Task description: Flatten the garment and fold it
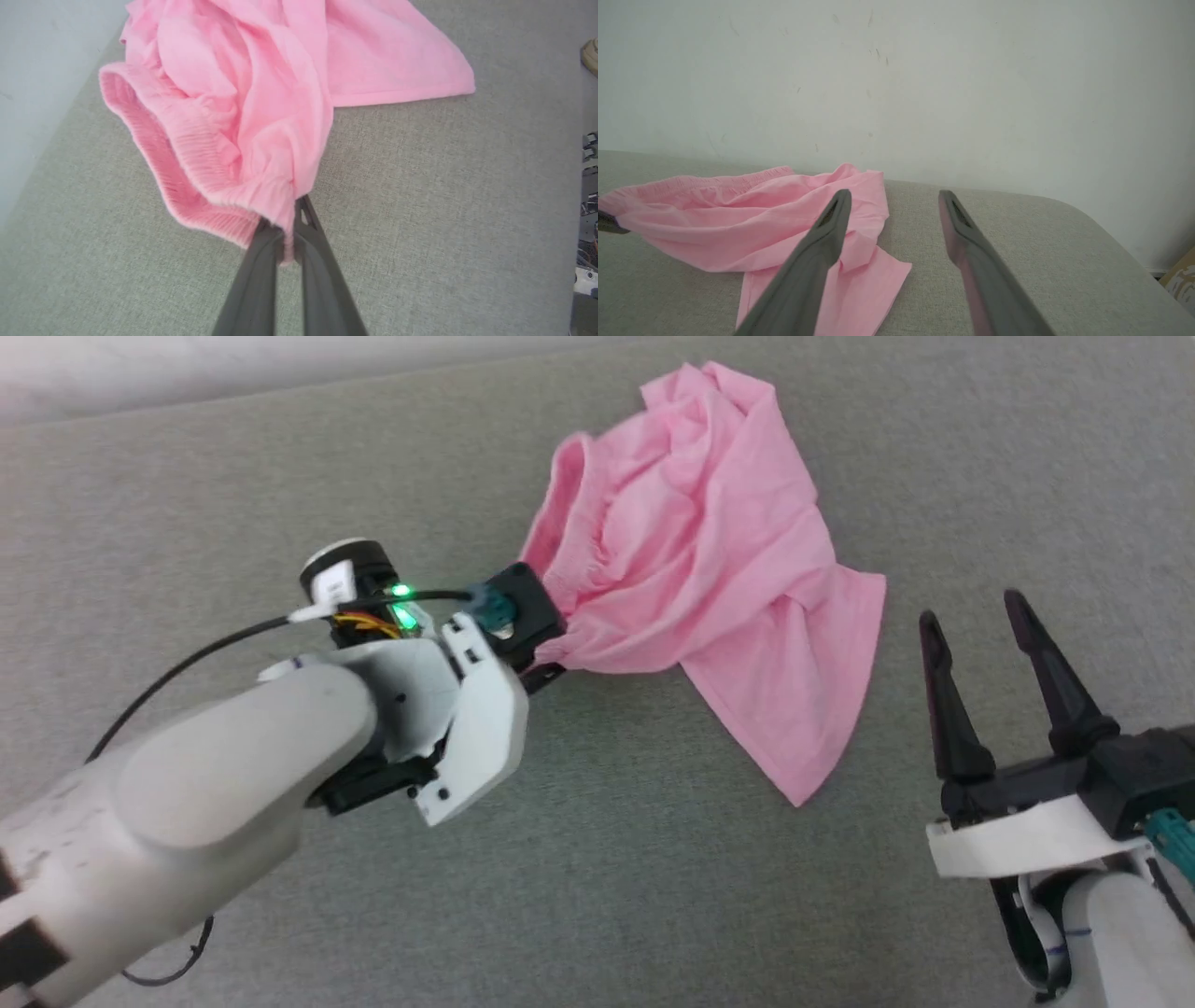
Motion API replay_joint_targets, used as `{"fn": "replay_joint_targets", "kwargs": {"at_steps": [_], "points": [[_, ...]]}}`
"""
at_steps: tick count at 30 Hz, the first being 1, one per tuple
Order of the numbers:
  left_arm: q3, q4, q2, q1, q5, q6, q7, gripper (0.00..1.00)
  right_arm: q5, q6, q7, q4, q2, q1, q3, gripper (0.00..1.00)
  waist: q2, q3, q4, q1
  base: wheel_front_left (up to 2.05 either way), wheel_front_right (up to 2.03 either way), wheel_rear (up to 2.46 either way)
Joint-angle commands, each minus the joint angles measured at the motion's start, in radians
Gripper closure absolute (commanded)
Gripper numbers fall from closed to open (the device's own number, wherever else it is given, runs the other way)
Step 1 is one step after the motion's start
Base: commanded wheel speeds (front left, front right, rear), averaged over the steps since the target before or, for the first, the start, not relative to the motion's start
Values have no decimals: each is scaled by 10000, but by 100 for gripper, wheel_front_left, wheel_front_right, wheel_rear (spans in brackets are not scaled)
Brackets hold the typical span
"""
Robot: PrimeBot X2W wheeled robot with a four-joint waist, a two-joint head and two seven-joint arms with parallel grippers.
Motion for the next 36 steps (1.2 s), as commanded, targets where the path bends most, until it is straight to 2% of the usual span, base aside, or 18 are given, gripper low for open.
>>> {"fn": "replay_joint_targets", "kwargs": {"at_steps": [1, 6, 9, 11, 15, 20, 24, 28, 33, 34, 35, 36], "points": [[-5, -245, 300, 33, -117, 6, -190, 100, -83, -19, -45, 19, 3, 148, -1, 0, 0, -454, 455, -1, 0, 0, 0], [563, -1469, 1424, 311, -1741, 7, -1151, 100, -142, -19, -45, 44, -45, 450, -53, 0, 0, -775, 907, -1, 0, 0, 0], [879, -1870, 1924, 460, -2065, 227, -1407, 100, -133, -19, -45, 71, -102, 444, -67, 0, 0, -757, 1064, -1, 0, 0, 0], [1070, -1690, 2015, 532, -2237, 354, -1653, 100, -121, -19, -45, 96, -132, 366, -24, 0, 0, -662, 1105, -1, 0, 0, 0], [1335, -272, 1678, 379, -2088, 562, -2217, 100, -148, -19, -45, 201, -216, 89, 200, 0, 0, -265, 949, -1, 0, 0, 0], [1351, 2500, 869, -35, -1521, 727, -2744, 100, -273, -19, -45, 289, -234, -338, 445, 0, 0, 424, 334, -1, 0, 0, 0], [1170, 4797, 434, -224, -980, 800, -3188, 100, -364, -19, -45, 298, -143, -514, 503, 0, 0, 866, -235, -1, 0, 0, 0], [850, 6485, 99, -95, -710, 640, -3344, 100, -460, -19, -45, 268, -75, -503, 421, 0, 0, 1034, -539, -1, 0, 0, 0], [675, 7661, -445, 136, -755, 343, -3524, 100, -590, -19, -45, 194, -90, -439, 408, 0, 0, 842, -366, -1, 0, 0, 0], [638, 7794, -540, 141, -716, 305, -3603, 5, -610, -19, -45, 190, -133, -432, 442, 0, 0, 750, -285, -1, 0, 0, 0], [587, 7868, -611, 107, -593, 274, -3778, 0, -646, -19, -45, 171, -183, -430, 492, 0, 0, 617, -186, -1, 0, 0, 0], [547, 7905, -643, 58, -439, 256, -4049, 0, -677, -19, -45, 138, -237, -430, 559, 0, 0, 495, -103, -1, 0, 0, 0]]}}
